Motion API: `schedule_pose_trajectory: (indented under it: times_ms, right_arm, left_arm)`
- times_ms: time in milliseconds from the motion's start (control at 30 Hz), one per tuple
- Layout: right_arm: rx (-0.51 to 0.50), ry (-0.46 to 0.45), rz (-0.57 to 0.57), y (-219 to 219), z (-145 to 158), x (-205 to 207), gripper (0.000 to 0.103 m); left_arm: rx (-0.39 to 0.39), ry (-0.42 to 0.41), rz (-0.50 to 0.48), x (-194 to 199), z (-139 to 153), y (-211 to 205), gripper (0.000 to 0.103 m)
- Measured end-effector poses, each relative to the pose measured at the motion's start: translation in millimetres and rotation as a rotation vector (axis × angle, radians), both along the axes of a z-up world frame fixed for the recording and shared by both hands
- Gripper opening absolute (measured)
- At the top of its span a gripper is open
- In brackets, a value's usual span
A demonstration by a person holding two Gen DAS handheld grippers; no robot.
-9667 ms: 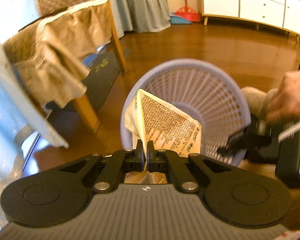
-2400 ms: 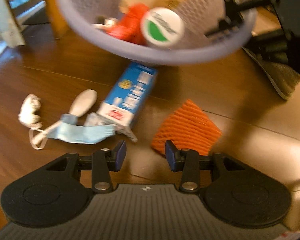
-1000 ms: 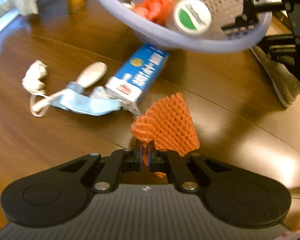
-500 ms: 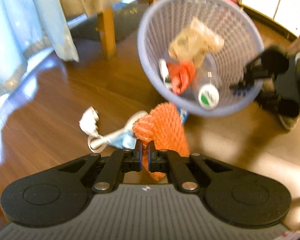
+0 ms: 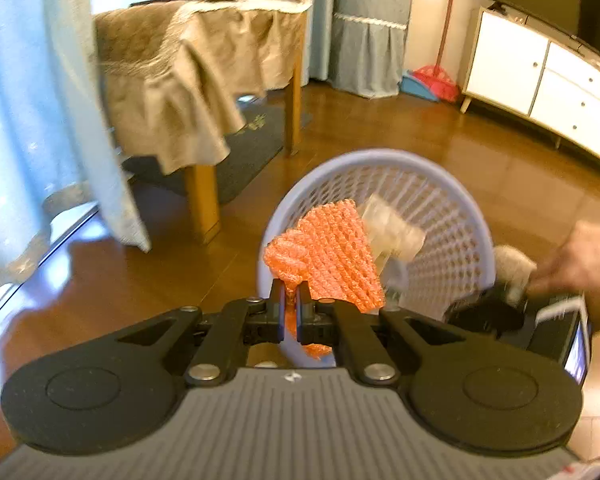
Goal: Collect trash
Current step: 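Open the left tool to drop the orange net into the basket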
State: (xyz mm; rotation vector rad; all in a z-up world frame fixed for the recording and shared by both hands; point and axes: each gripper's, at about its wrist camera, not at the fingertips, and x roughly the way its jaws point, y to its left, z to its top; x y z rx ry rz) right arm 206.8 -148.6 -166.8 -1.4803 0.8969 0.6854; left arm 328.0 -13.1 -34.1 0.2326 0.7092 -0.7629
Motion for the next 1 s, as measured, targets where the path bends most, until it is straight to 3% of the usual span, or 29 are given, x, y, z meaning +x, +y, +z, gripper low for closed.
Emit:
schedule_pose_trajectory:
  times_ms: [33, 100, 133, 267, 1000]
  right_arm:
    - [0.000, 0.000, 0.001, 0.0, 0.0, -0.6, 0.003]
    - [-0.001, 0.002, 0.003, -1.1, -0.3, -0.1, 0.003]
    - [-0.001, 0.002, 0.003, -1.5, -0.5, 0.3, 0.003]
    - [0.005, 0.003, -0.004, -3.5, 0.5, 3.8, 0.003]
    - [0.007, 0.000, -0.002, -4.0, 0.4, 2.8, 0.003]
  left_arm:
    - [-0.019, 0.003, 0.002, 2.2, -0.4, -6.9, 0.008]
    - [-0.071, 0.014, -0.003, 7.2, -7.4, -17.3, 0.042]
    - [-0.075, 0.015, -0.001, 8.4, -10.7, -21.4, 0.050]
    - [-0.032, -0.011, -0.022, 0.7, -17.6, -23.2, 0.047]
    - [0.084, 0.022, 0.133, 15.8, -51.2, 39.0, 0.047]
